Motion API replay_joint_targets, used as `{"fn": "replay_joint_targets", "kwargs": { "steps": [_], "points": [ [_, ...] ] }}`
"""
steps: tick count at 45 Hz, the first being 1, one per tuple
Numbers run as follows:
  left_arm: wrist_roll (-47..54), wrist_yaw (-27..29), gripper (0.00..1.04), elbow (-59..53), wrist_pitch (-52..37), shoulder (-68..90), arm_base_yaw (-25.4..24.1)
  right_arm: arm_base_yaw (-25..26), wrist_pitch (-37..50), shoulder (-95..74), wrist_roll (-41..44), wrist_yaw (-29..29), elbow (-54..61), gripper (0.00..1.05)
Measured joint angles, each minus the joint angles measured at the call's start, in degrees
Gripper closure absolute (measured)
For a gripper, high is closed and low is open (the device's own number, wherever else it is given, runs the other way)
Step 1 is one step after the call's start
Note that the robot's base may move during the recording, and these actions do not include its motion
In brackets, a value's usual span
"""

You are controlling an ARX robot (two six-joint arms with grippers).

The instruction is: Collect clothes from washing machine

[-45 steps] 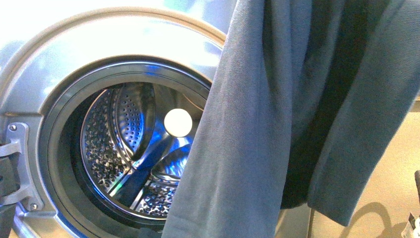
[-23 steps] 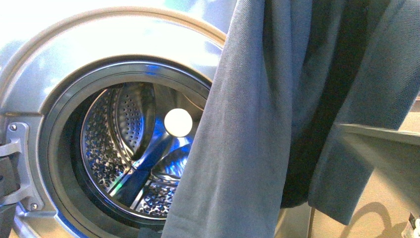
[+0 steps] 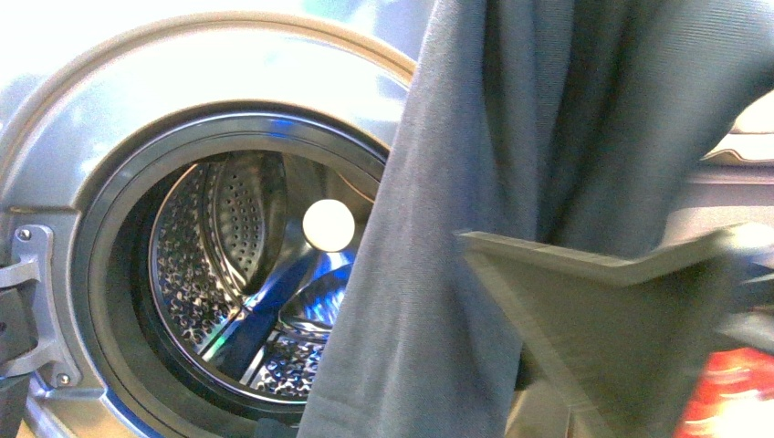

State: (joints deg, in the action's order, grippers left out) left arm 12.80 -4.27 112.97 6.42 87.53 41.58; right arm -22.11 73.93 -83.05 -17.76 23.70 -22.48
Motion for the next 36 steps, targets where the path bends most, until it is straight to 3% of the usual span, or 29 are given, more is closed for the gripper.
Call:
{"fn": "replay_joint_targets", "kwargs": {
  "steps": [32,36],
  "points": [
    [0.0,0.0,1.0,0.0,0.0,0.0,0.0,-6.3,1.9,-12.9,0.4,-10.4,-11.1,0.08],
    [0.0,0.0,1.0,0.0,0.0,0.0,0.0,-6.8,0.7,-13.8,0.2,-14.1,-12.4,0.08]
  ]
}}
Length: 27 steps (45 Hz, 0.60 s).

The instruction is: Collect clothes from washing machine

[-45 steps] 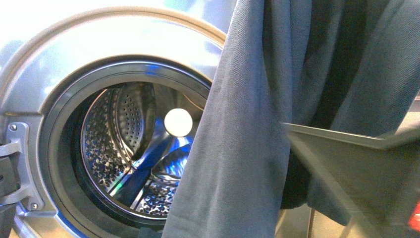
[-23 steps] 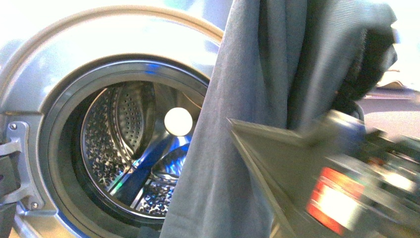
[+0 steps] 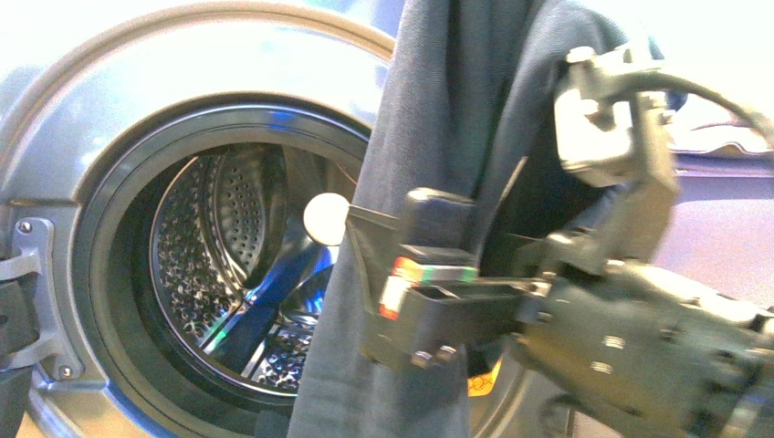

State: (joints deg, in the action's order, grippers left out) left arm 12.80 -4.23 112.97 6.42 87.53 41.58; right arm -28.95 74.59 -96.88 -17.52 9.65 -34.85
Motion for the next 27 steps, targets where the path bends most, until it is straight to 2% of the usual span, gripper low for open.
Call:
{"fn": "replay_joint_targets", "kwargs": {
  "steps": [4,13,17,27],
  "points": [
    [0.0,0.0,1.0,0.0,0.0,0.0,0.0,0.0,-1.7,-0.6,-0.5,-4.0,-1.0,0.08],
    [0.0,0.0,1.0,0.0,0.0,0.0,0.0,1.1,-2.0,-1.0,-0.7,-9.7,-1.3,0.31],
    [0.0,0.0,1.0,0.0,0.0,0.0,0.0,1.9,-1.4,-0.7,-1.0,-9.8,-1.3,0.45],
    [0.0,-0.1,1.0,0.3,0.0,0.0,0.0,3.9,-1.8,5.2,-1.9,-9.4,0.3,0.89]
  ]
}}
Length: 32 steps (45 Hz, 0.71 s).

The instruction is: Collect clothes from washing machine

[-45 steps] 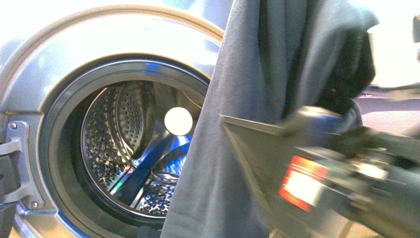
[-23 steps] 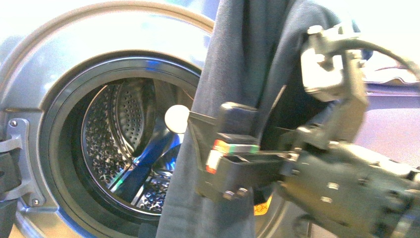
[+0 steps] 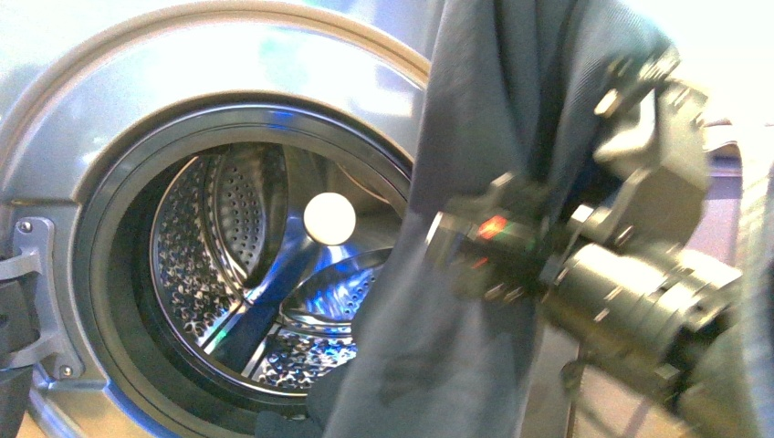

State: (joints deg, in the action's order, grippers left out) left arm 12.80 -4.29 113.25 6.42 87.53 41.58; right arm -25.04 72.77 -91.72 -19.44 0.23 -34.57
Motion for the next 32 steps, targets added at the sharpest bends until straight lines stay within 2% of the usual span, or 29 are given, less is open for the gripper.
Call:
{"fn": "replay_joint_targets", "kwargs": {
  "steps": [3,16,24,32],
  "points": [
    [0.0,0.0,1.0,0.3,0.0,0.0,0.0,2.2,-1.1,3.8,-0.6,-0.2,1.2,1.0],
    [0.0,0.0,1.0,0.3,0.0,0.0,0.0,13.2,-8.2,21.1,-3.6,2.7,4.7,1.0],
    [-0.2,0.0,0.76,0.3,0.0,0.0,0.0,20.1,-12.1,29.0,-5.9,5.3,4.7,1.0],
    [-0.2,0.0,0.51,0.3,0.0,0.0,0.0,29.4,-15.8,35.6,-9.6,8.7,3.3,1.0]
  ]
}}
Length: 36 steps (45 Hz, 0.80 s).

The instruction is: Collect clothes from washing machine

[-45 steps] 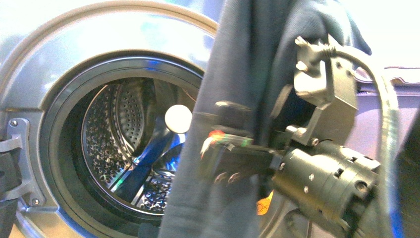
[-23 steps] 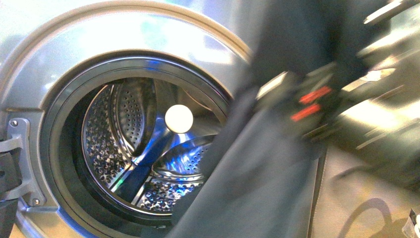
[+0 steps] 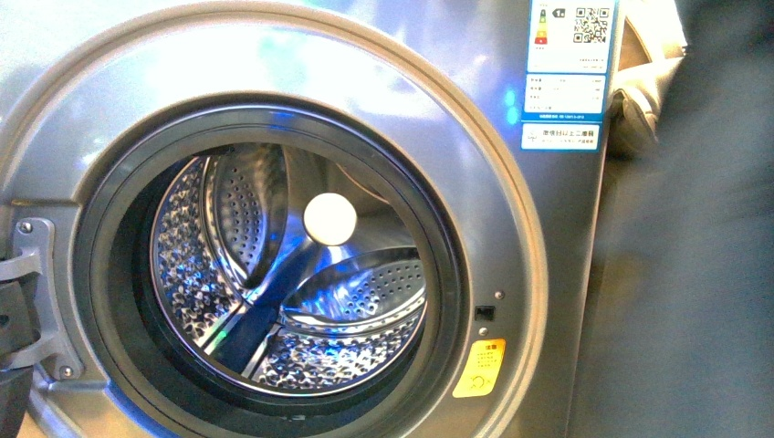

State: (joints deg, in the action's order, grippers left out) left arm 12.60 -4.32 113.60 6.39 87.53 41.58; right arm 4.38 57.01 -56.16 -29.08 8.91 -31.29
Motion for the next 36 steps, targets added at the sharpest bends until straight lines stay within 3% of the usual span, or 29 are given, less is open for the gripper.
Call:
{"fn": "replay_joint_targets", "kwargs": {
  "steps": [4,13,20,25,32,36],
  "points": [
    [0.0,0.0,0.4,0.0,0.0,0.0,0.0,5.1,-1.4,2.4,-2.3,2.4,-1.7,1.0],
    [0.0,0.0,0.05,0.0,0.0,0.0,0.0,19.1,-8.4,6.8,-7.0,11.7,-7.1,1.0],
    [0.0,0.0,0.06,0.0,0.0,0.0,0.0,32.2,-14.7,6.2,-8.4,21.2,-11.3,1.0],
    [0.0,0.0,0.06,0.0,0.0,0.0,0.0,43.9,-11.9,2.3,-10.2,27.6,-12.8,1.0],
    [0.0,0.0,0.06,0.0,0.0,0.0,0.0,59.7,-2.1,-4.5,-16.1,29.1,-14.9,1.0],
    [0.0,0.0,0.06,0.0,0.0,0.0,0.0,64.3,-0.3,-8.2,-18.0,28.3,-16.6,1.0]
  ]
}}
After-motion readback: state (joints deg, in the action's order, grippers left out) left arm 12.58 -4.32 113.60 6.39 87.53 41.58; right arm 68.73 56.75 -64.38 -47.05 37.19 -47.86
